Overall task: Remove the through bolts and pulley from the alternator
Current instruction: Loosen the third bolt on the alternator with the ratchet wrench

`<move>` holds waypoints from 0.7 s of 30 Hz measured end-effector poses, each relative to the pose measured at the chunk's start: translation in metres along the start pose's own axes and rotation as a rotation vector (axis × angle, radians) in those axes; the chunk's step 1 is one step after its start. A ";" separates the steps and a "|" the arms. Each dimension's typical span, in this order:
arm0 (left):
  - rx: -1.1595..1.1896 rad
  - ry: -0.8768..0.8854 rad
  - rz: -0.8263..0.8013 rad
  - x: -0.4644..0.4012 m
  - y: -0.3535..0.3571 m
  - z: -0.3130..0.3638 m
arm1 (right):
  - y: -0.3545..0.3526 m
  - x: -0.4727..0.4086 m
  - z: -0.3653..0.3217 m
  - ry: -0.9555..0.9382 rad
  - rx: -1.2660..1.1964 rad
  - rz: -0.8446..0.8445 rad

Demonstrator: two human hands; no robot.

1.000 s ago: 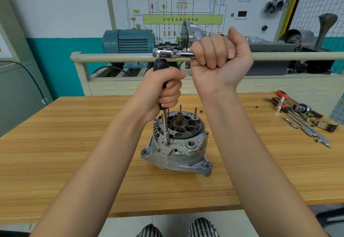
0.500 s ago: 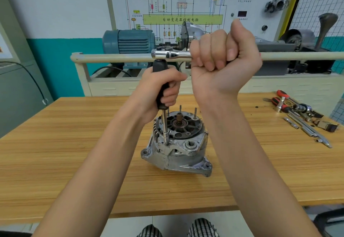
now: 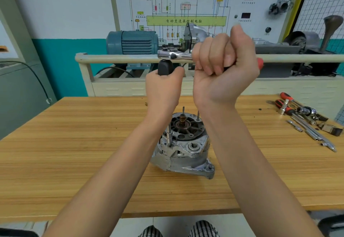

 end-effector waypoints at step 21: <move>0.039 -0.085 -0.217 0.000 0.005 -0.003 | -0.008 -0.008 0.001 0.079 -0.038 0.014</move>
Point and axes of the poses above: each hand's wrist, its own x-axis away from the middle knuckle, its own y-axis out of the palm, z = x × y, the point moved 6 cm from there along -x, towards the middle knuckle, and after that the axes turned 14 degrees about z, right-handed, at the moved point
